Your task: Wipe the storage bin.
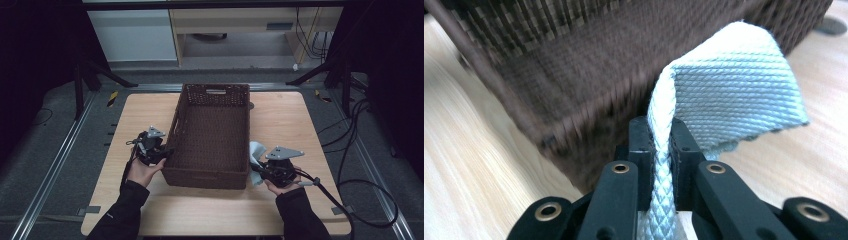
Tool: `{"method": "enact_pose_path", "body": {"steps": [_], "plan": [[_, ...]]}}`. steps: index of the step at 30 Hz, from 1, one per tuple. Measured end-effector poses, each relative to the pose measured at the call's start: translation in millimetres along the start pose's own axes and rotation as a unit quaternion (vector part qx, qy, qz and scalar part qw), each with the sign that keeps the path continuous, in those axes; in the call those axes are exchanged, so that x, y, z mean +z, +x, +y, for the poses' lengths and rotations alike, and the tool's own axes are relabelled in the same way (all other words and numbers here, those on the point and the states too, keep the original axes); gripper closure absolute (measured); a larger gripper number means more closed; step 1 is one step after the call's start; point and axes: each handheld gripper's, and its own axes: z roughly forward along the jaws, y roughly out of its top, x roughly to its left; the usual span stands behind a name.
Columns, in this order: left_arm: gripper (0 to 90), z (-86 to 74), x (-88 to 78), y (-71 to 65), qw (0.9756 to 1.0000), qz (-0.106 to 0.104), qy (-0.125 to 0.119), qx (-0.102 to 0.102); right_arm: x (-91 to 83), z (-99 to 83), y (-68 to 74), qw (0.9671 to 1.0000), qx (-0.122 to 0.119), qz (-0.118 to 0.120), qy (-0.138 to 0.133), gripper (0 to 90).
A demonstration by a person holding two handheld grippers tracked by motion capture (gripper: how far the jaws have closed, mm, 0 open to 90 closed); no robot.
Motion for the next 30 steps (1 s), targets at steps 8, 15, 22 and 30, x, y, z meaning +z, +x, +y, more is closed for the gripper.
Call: {"method": "enact_pose_path", "body": {"steps": [8, 15, 22, 30], "plan": [[72.7, 1.4, 1.1, -2.3, 1.0000, 0.009, 0.001, -0.004, 16.9, -24.9, -3.5, 0.9985, 0.023, 0.008, 0.048, 83.9], [72.7, 5.5, 4.7, 0.3, 0.9999, 0.010, 0.002, -0.003, 2.6, -13.5, -2.4, 0.9997, 0.018, 0.009, 0.011, 83.9], [72.8, 9.8, 8.9, 2.9, 0.9999, 0.010, 0.002, -0.004, -15.6, -7.5, 8.8, 0.9998, 0.001, 0.012, -0.014, 83.9], [72.7, 10.5, 9.4, 3.9, 1.0000, 0.009, 0.003, -0.002, 8.7, -27.9, 13.8, 0.9986, 0.001, 0.013, 0.051, 83.9]]}}
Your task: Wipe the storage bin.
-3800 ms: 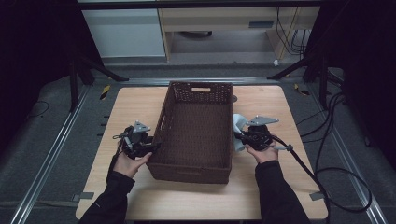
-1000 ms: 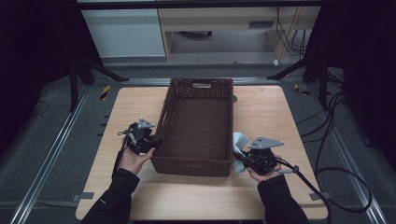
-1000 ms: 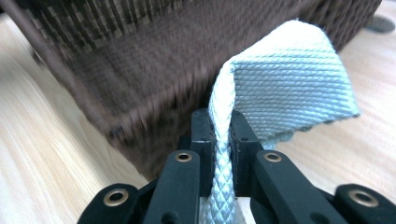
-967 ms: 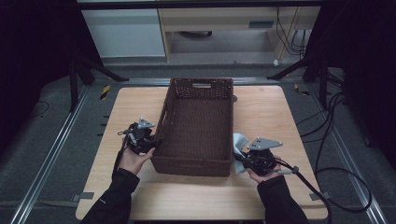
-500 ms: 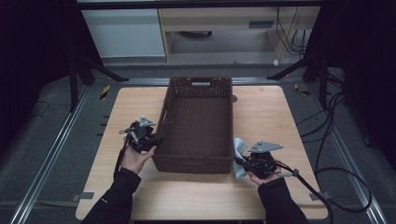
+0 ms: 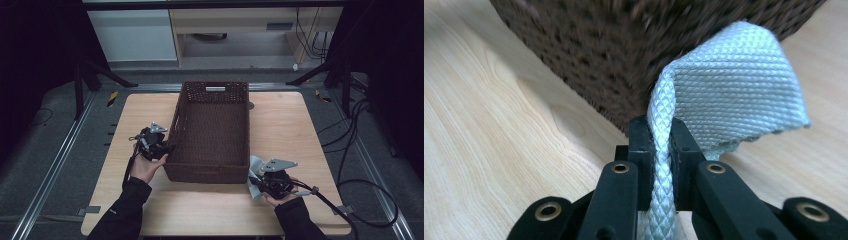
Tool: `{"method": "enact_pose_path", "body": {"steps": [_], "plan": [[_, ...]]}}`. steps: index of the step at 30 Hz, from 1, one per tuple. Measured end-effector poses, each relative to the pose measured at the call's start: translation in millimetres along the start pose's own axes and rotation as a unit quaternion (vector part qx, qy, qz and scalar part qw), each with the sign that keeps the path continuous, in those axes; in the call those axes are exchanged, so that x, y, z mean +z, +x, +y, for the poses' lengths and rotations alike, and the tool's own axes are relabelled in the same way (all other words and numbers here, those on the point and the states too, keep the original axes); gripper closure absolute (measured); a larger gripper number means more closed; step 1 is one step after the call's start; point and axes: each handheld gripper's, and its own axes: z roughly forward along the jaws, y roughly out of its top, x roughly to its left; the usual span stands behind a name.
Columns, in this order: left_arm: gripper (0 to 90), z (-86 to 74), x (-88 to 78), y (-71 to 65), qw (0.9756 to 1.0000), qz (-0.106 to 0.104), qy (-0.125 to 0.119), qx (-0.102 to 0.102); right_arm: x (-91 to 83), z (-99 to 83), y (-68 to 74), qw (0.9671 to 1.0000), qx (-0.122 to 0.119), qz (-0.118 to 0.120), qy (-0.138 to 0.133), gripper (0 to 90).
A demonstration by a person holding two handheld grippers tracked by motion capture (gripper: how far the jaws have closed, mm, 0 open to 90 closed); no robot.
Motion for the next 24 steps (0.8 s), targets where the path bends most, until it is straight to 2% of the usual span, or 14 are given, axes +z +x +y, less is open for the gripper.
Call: {"method": "enact_pose_path", "body": {"steps": [3, 5, 8, 10, 12, 15, 21, 22, 24], "plan": [[72.7, -0.1, -0.1, 0.1, 1.0000, 0.000, 0.000, -0.001, 2.3, -0.1, 0.8, 1.0000, 0.000, 0.000, 0.005, 83.9], [72.7, -0.1, 0.0, 0.1, 1.0000, -0.001, 0.000, -0.001, -4.8, 2.6, -0.5, 1.0000, 0.003, -0.001, -0.009, 83.9], [72.7, -0.1, 0.0, 0.2, 1.0000, -0.001, 0.000, -0.001, -20.7, 9.0, -2.8, 0.9988, 0.014, 0.001, -0.047, 83.9], [72.7, -0.1, 0.0, 0.2, 1.0000, -0.001, 0.000, -0.001, -29.6, 14.0, 0.2, 0.9982, 0.002, -0.008, -0.059, 83.9], [72.6, -0.2, 0.0, 0.3, 1.0000, -0.002, 0.000, -0.001, -33.8, 18.1, 4.9, 0.9975, -0.003, -0.002, -0.070, 83.9], [72.6, -0.3, 0.0, 0.2, 1.0000, -0.002, -0.001, -0.002, -30.1, 17.4, 8.4, 0.9982, -0.011, -0.010, -0.058, 83.9], [72.5, -0.3, 0.1, 0.4, 1.0000, -0.003, -0.001, -0.003, -14.1, -0.9, 4.2, 0.9999, 0.014, -0.005, -0.007, 83.9], [72.5, -0.3, 0.1, 0.4, 1.0000, -0.002, -0.001, -0.003, -13.1, -2.6, 4.3, 0.9999, 0.017, -0.002, -0.002, 83.9], [72.5, -0.3, 0.3, 0.3, 1.0000, -0.003, -0.002, -0.004, -17.8, -0.6, 5.9, 0.9998, 0.019, -0.003, -0.010, 83.8]]}}
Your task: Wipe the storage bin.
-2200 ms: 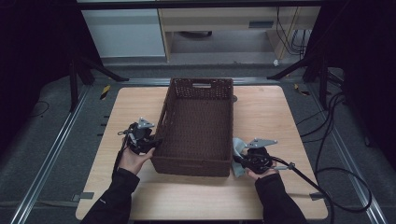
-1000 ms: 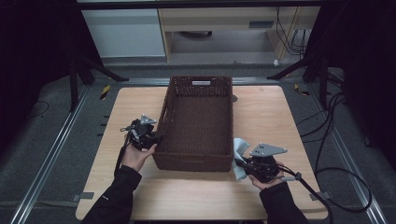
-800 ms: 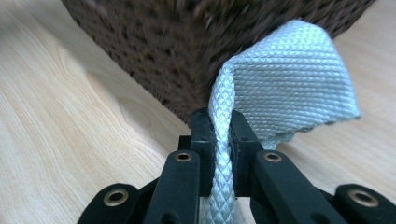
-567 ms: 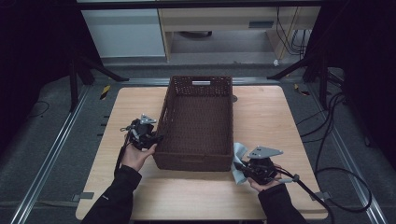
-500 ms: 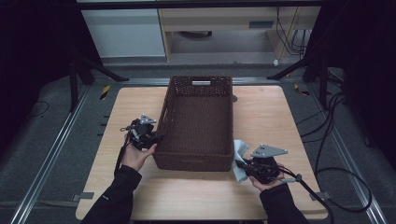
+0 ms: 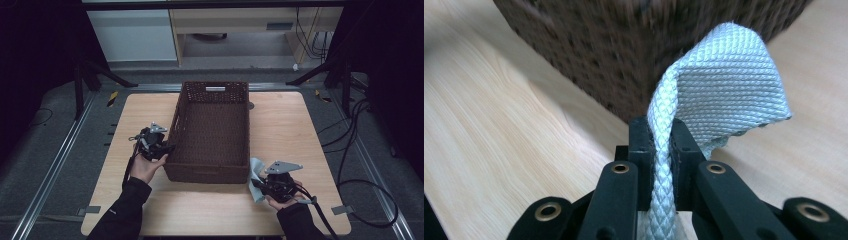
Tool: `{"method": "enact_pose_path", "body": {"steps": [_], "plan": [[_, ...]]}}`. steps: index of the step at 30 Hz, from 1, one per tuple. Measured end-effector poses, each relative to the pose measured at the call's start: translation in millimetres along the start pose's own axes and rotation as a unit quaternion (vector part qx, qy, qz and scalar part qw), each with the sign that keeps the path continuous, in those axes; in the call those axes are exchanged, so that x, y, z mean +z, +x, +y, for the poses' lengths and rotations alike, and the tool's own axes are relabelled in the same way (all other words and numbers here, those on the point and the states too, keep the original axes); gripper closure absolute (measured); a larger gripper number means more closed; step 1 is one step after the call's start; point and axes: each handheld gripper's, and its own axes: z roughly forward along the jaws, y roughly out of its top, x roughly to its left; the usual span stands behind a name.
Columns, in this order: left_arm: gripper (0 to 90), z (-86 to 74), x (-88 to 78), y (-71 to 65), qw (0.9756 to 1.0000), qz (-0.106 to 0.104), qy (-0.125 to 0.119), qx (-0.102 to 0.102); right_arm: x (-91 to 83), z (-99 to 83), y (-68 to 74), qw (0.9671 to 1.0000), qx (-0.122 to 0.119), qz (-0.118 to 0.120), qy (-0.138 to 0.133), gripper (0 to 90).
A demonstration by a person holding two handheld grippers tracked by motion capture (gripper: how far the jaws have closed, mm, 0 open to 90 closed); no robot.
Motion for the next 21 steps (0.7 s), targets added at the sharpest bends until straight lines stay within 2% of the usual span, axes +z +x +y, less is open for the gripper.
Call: {"method": "enact_pose_path", "body": {"steps": [3, 5, 7, 9, 13, 18, 21], "plan": [[72.5, 0.0, -0.2, 0.1, 1.0000, 0.000, 0.001, 0.001, -15.5, 10.6, 4.1, 0.9992, -0.001, 0.001, -0.040, 83.8], [72.5, 0.0, 0.0, -0.1, 1.0000, 0.000, 0.000, 0.000, -21.4, 15.0, 7.4, 0.9985, -0.004, 0.002, -0.054, 83.8], [72.5, 0.0, -0.2, 0.1, 1.0000, 0.000, 0.001, 0.001, -22.8, 16.7, 10.7, 0.9984, -0.008, 0.000, -0.057, 83.8], [72.5, 0.0, -0.2, 0.1, 1.0000, 0.000, 0.001, 0.001, -18.5, 14.3, 10.6, 0.9988, -0.008, 0.001, -0.049, 83.8], [72.5, 0.0, 0.0, 0.0, 1.0000, 0.000, 0.000, -0.001, -2.0, 3.0, 6.5, 0.9999, 0.005, 0.001, -0.015, 83.9], [72.5, 0.0, -0.2, 0.1, 1.0000, 0.000, 0.001, 0.001, 14.9, -7.4, 6.0, 0.9997, 0.013, 0.003, 0.022, 83.9], [72.5, 0.0, 0.0, 0.2, 1.0000, 0.001, -0.001, 0.001, 20.4, -10.0, 5.9, 0.9993, 0.015, -0.002, 0.035, 83.9]]}}
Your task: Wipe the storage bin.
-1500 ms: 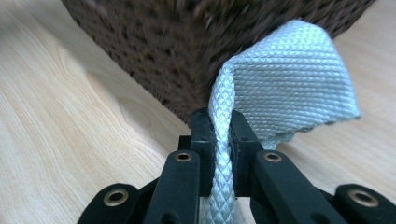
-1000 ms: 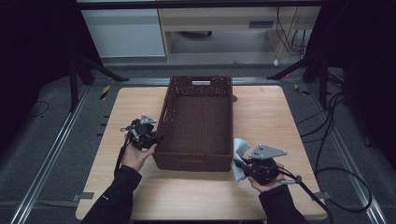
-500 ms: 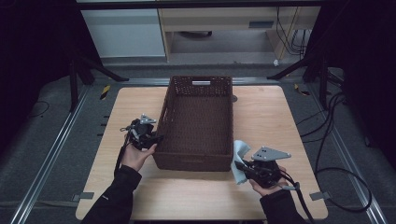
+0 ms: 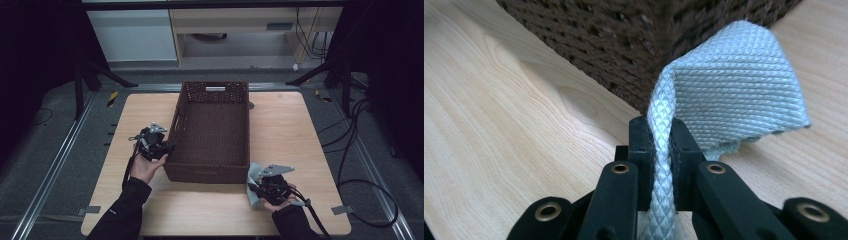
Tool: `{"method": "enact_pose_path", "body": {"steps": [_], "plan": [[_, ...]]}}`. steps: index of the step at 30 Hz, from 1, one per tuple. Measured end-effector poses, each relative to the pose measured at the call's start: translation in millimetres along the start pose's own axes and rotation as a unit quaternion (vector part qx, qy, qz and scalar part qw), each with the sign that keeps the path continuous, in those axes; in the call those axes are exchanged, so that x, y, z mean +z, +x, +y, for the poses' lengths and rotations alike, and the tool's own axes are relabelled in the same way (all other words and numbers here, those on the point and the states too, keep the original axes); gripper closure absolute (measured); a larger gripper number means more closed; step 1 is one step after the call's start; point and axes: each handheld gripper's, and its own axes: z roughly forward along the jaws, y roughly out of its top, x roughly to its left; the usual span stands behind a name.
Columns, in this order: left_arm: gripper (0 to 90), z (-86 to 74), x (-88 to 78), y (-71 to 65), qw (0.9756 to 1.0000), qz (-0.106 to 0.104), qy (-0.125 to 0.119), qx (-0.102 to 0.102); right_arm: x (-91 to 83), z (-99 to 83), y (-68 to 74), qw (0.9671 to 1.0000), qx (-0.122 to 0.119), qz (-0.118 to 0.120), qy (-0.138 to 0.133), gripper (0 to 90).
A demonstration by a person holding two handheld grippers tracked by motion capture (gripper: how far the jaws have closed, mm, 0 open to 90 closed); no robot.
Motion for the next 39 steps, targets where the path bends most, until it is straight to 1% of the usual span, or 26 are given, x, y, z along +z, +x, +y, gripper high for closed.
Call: {"method": "enact_pose_path", "body": {"steps": [2, 5, 7, 8, 11, 12, 14, 16, 17, 19, 21, 23, 25, 26, 28, 30, 32, 35, 36, 39], "plan": [[72.5, 0.0, 0.1, 0.1, 1.0000, 0.000, -0.001, -0.001, -0.2, -0.5, -1.5, 1.0000, 0.002, 0.001, 0.000, 83.9], [72.5, -0.1, 0.1, 0.2, 1.0000, -0.001, -0.001, -0.002, -7.1, 0.8, -7.0, 0.9999, 0.006, -0.008, -0.014, 83.8], [72.5, -0.1, 0.1, 0.2, 1.0000, -0.001, -0.001, -0.002, -13.7, 0.8, -14.7, 0.9992, 0.020, -0.021, -0.028, 83.8], [72.5, -0.1, 0.0, 0.0, 1.0000, 0.000, 0.000, -0.001, -17.8, 0.4, -20.6, 0.9984, 0.030, -0.032, -0.036, 83.8], [72.5, -0.3, 0.1, 0.2, 1.0000, -0.002, -0.001, -0.003, -26.2, -1.4, -34.5, 0.9964, 0.043, -0.055, -0.048, 83.7], [72.4, -0.3, 0.1, 0.3, 1.0000, -0.002, -0.001, -0.003, -30.1, -2.7, -42.6, 0.9951, 0.050, -0.067, -0.052, 83.7], [72.4, -0.4, 0.1, 0.5, 1.0000, -0.003, -0.002, -0.004, -33.5, -3.8, -50.9, 0.9939, 0.056, -0.080, -0.053, 83.7], [72.4, -0.5, 0.0, 0.7, 1.0000, -0.003, -0.002, -0.004, -37.0, -5.6, -62.4, 0.9919, 0.063, -0.095, -0.056, 83.7], [72.3, -0.6, 0.2, 0.4, 1.0000, -0.006, -0.002, -0.006, -38.6, -6.6, -68.1, 0.9908, 0.067, -0.103, -0.057, 83.6], [72.3, -0.5, 0.0, 0.6, 1.0000, -0.004, -0.002, -0.004, -41.9, -8.8, -78.8, 0.9883, 0.073, -0.121, -0.057, 83.6], [72.3, -0.6, 0.2, 0.4, 1.0000, -0.006, -0.002, -0.006, -45.3, -12.0, -88.9, 0.9862, 0.077, -0.134, -0.061, 83.4], [72.3, -0.5, 0.1, 0.6, 1.0000, -0.004, -0.002, -0.004, -47.2, -15.3, -95.9, 0.9846, 0.088, -0.139, -0.060, 83.3], [72.3, -0.5, 0.0, 0.6, 1.0000, -0.004, -0.002, -0.004, -48.0, -18.8, -102.1, 0.9833, 0.092, -0.147, -0.054, 83.3], [72.3, -0.5, 0.0, 0.6, 1.0000, -0.003, -0.002, -0.003, -47.8, -21.2, -105.2, 0.9831, 0.098, -0.144, -0.055, 83.2], [72.3, -0.5, 0.0, 0.6, 1.0000, -0.004, -0.002, -0.003, -46.5, -23.5, -107.8, 0.9826, 0.102, -0.147, -0.051, 83.0], [72.1, -0.6, 0.2, 0.6, 1.0000, -0.006, -0.001, -0.006, -44.3, -25.4, -109.9, 0.9828, 0.105, -0.145, -0.046, 82.4], [72.1, -0.6, 0.2, 0.5, 1.0000, -0.006, -0.001, -0.006, -40.8, -27.3, -111.9, 0.9827, 0.107, -0.147, -0.036, 81.9], [72.1, -0.5, 0.1, 0.8, 1.0000, -0.004, -0.001, -0.004, -37.9, -29.7, -114.5, 0.9818, 0.114, -0.150, -0.026, 80.4], [72.0, -0.5, 0.0, 0.9, 1.0000, -0.004, -0.001, -0.004, -37.6, -30.2, -115.0, 0.9808, 0.120, -0.152, -0.024, 79.8], [72.0, -0.5, 0.1, 0.9, 1.0000, -0.004, -0.001, -0.003, -36.5, -32.9, -116.8, 0.9794, 0.129, -0.154, -0.019, 75.4]]}}
